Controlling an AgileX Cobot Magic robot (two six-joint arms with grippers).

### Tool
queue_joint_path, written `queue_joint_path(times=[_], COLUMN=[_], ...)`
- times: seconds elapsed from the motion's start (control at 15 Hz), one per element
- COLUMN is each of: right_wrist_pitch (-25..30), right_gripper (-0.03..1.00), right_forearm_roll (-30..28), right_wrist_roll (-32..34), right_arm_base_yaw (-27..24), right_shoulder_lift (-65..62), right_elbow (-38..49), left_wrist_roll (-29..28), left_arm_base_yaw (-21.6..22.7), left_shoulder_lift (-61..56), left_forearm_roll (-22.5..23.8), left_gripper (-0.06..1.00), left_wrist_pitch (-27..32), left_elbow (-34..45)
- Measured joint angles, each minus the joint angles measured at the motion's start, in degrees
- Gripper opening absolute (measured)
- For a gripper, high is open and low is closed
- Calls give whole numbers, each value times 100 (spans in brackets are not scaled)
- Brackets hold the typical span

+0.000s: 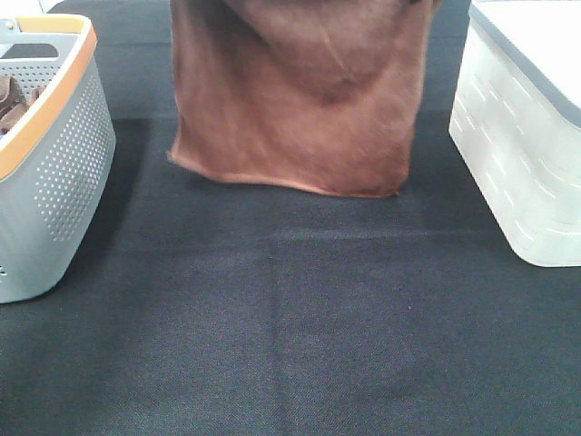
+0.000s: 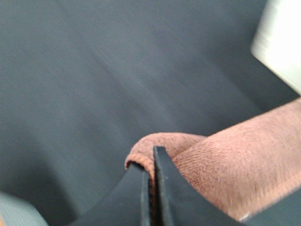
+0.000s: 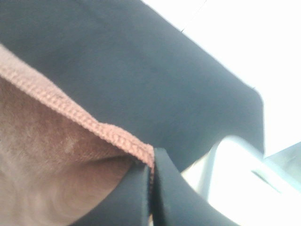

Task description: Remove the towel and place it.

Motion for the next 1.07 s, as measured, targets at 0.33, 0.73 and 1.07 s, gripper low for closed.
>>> queue_joint_path(times=[0.33, 0.73, 1.07], right_wrist_pitch=[-92, 636, 2160], right_gripper=[0, 0, 0], right_forearm_roll=[-1564, -802, 1398], right_wrist_roll=[470, 1043, 229], right_arm_base_yaw=[0, 0, 6], right_shoulder_lift=[1232, 1914, 1965], right_elbow=[-1495, -1982, -1982], left_wrist_roll=[0, 0, 0], left_arm_base_yaw=[0, 0, -29], left_shoulder_lift=[441, 922, 997], left_forearm_roll=[453, 476, 355], left_gripper=[0, 0, 0], left_wrist_pitch=[-2206, -1054, 1037], left_elbow=[0, 0, 0])
